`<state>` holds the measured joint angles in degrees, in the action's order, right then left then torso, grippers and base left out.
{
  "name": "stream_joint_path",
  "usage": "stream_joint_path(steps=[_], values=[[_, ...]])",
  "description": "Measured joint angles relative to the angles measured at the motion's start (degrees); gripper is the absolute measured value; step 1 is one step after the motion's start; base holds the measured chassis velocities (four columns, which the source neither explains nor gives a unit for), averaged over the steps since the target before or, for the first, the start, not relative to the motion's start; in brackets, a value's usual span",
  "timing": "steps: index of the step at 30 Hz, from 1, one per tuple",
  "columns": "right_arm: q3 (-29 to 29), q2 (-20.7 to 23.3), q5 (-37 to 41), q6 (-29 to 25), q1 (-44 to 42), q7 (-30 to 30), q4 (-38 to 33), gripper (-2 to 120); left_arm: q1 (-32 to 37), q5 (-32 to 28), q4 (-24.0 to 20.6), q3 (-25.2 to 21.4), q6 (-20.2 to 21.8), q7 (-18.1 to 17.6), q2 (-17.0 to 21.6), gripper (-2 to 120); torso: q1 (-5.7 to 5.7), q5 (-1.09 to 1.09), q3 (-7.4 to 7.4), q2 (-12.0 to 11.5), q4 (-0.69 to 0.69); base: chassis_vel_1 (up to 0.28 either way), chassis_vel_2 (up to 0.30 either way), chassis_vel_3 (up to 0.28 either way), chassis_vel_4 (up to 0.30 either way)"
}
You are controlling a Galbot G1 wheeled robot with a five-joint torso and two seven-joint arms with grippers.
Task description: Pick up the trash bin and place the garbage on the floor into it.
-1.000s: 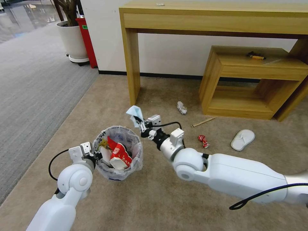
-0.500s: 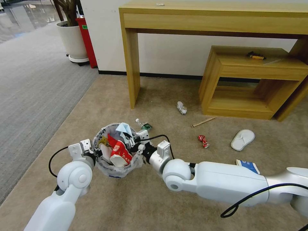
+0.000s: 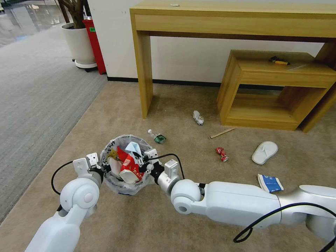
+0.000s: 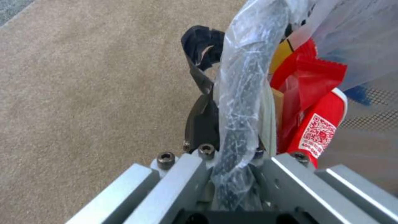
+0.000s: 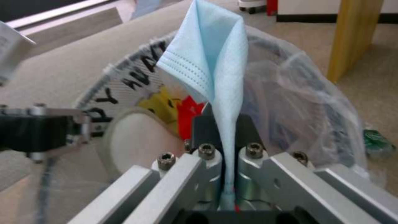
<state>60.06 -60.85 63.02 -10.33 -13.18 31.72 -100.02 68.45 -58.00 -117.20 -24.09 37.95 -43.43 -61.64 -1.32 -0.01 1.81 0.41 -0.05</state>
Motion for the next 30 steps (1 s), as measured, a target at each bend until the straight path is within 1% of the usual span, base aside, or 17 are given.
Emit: stream_joint_path(steps=[4, 6, 7, 10, 11, 12, 14, 15, 16, 19, 20, 23, 24, 26, 27, 29, 30], values=[[-0.1, 0.0, -0.3, 0.2, -0.3, 0.3, 0.5, 2, 0.1, 0.1, 0.0, 0.0, 0.0, 0.1, -0.1, 0, 0.00, 0.00, 0.00, 0.0, 0.00, 0.000, 0.000, 0.000, 0.000], [-0.4, 0.0, -0.4, 0.3, -0.3, 0.3, 0.5, 11, 0.1, 0.2, 0.1, 0.0, 0.0, 0.1, -0.2, 0, 0.00, 0.00, 0.00, 0.0, 0.00, 0.000, 0.000, 0.000, 0.000], [-0.4, 0.0, -0.4, 0.3, -0.3, 0.3, 0.5, 11, 0.1, 0.2, 0.1, 0.0, 0.0, 0.1, -0.2, 0, 0.00, 0.00, 0.00, 0.0, 0.00, 0.000, 0.000, 0.000, 0.000], [-0.6, 0.0, -0.6, 0.3, -0.4, 0.2, 0.6, 24, 0.0, 0.3, 0.4, 0.1, -0.1, 0.2, -0.4, 0, 0.00, 0.00, 0.00, 0.0, 0.01, 0.000, 0.000, 0.000, 0.000], [-0.7, -0.1, -0.8, 0.3, -0.5, 0.2, 0.7, 28, 0.0, 0.4, 0.4, 0.1, -0.1, 0.2, -0.5, 0, 0.00, 0.00, 0.00, 0.0, 0.00, 0.000, 0.000, 0.000, 0.000], [-0.7, -0.1, -0.8, 0.3, -0.5, 0.2, 0.7, 28, 0.0, 0.4, 0.4, 0.1, -0.1, 0.2, -0.5, 0, 0.00, 0.00, 0.00, 0.0, 0.00, 0.000, 0.000, 0.000, 0.000], [-0.9, -0.2, -1.0, 0.3, -0.9, 0.3, 0.9, 41, -0.1, 0.5, 0.5, 0.2, -0.1, 0.2, -0.7, 0, 0.00, 0.00, 0.00, 0.0, 0.00, 0.000, 0.000, 0.000, 0.000], [-0.9, -0.2, -1.0, 0.3, -0.9, 0.3, 0.9, 41, -0.1, 0.5, 0.5, 0.2, -0.1, 0.2, -0.7, 0, 0.00, 0.00, 0.00, 0.0, 0.00, 0.000, 0.000, 0.000, 0.000], [-0.9, -0.2, -1.0, 0.3, -1.1, 0.3, 1.0, 44, -0.1, 0.5, 0.5, 0.2, -0.1, 0.2, -0.8, 0, 0.00, 0.00, 0.00, 0.0, 0.00, 0.000, 0.000, 0.000, 0.000], [-0.9, -0.3, -1.1, 0.2, -1.5, 0.3, 1.3, 59, -0.1, 0.5, 0.5, 0.2, -0.1, 0.2, -0.8, 0, 0.00, 0.00, 0.00, 0.0, 0.00, 0.000, 0.000, 0.000, 0.000], [-0.9, -0.3, -1.1, 0.2, -1.5, 0.3, 1.3, 59, -0.1, 0.5, 0.5, 0.2, -0.1, 0.2, -0.8, 0, 0.00, 0.00, 0.00, 0.0, 0.00, 0.000, 0.000, 0.000, 0.000], [-1.7, -0.6, -1.4, 0.0, -1.6, 0.3, 1.2, 73, 0.2, 1.0, 1.2, 0.2, -0.1, 0.5, -1.0, 0, 0.00, 0.00, 0.00, 0.0, 0.00, 0.000, 0.000, 0.000, 0.000], [-1.7, -0.6, -1.4, 0.0, -1.6, 0.3, 1.2, 73, 0.2, 1.0, 1.2, 0.2, -0.1, 0.5, -1.0, 0, 0.00, 0.00, 0.00, 0.0, 0.00, 0.000, 0.000, 0.000, 0.000], [-2.6, -0.9, -1.7, -0.3, -1.6, 0.3, 0.9, 84, 0.3, 1.8, 2.1, 0.2, -0.2, 0.9, -1.3, 0, 0.00, 0.00, 0.00, 0.0, 0.01, 0.000, 0.000, 0.000, 0.000], [-2.6, -0.9, -1.7, -0.3, -1.6, 0.3, 0.9, 84, 0.3, 1.8, 2.1, 0.2, -0.2, 0.9, -1.3, 0, 0.00, 0.00, 0.00, 0.0, 0.01, 0.000, 0.000, 0.000, 0.000], [-5.7, -1.5, -2.5, -0.5, -1.8, 0.4, 1.0, 96, 0.3, 2.2, 2.5, 0.4, -0.3, 1.1, -1.8, 0, 0.00, 0.00, 0.00, 0.0, 0.01, 0.000, 0.000, 0.000, 0.000], [-9.8, -1.8, -3.1, -0.5, -1.8, 0.3, 1.6, 100, 0.0, 2.3, 2.6, 0.4, -0.3, 1.1, -2.2, 0, 0.00, 0.00, 0.01, 0.0, 0.01, 0.000, 0.000, 0.000, 0.000]])
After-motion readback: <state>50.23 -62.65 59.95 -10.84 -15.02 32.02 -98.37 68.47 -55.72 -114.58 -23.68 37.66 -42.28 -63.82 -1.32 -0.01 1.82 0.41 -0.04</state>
